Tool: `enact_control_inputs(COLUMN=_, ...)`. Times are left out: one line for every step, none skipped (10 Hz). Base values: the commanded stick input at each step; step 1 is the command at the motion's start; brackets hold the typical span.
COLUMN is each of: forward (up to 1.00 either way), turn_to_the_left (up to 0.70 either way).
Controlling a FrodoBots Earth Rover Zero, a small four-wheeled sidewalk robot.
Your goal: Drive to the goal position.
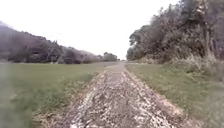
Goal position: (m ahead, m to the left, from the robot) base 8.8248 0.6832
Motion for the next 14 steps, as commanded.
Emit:
enact_control_inputs(forward=0.54, turn_to_the_left=0.0)
enact_control_inputs(forward=0.54, turn_to_the_left=0.0)
enact_control_inputs(forward=0.53, turn_to_the_left=0.0)
enact_control_inputs(forward=0.53, turn_to_the_left=0.0)
enact_control_inputs(forward=0.53, turn_to_the_left=0.0)
enact_control_inputs(forward=0.53, turn_to_the_left=0.0)
enact_control_inputs(forward=0.53, turn_to_the_left=0.0)
enact_control_inputs(forward=0.53, turn_to_the_left=0.0)
enact_control_inputs(forward=0.53, turn_to_the_left=0.0)
enact_control_inputs(forward=0.53, turn_to_the_left=0.0)
enact_control_inputs(forward=0.53, turn_to_the_left=0.0)
enact_control_inputs(forward=0.53, turn_to_the_left=0.0)
enact_control_inputs(forward=0.53, turn_to_the_left=0.0)
enact_control_inputs(forward=0.53, turn_to_the_left=0.0)
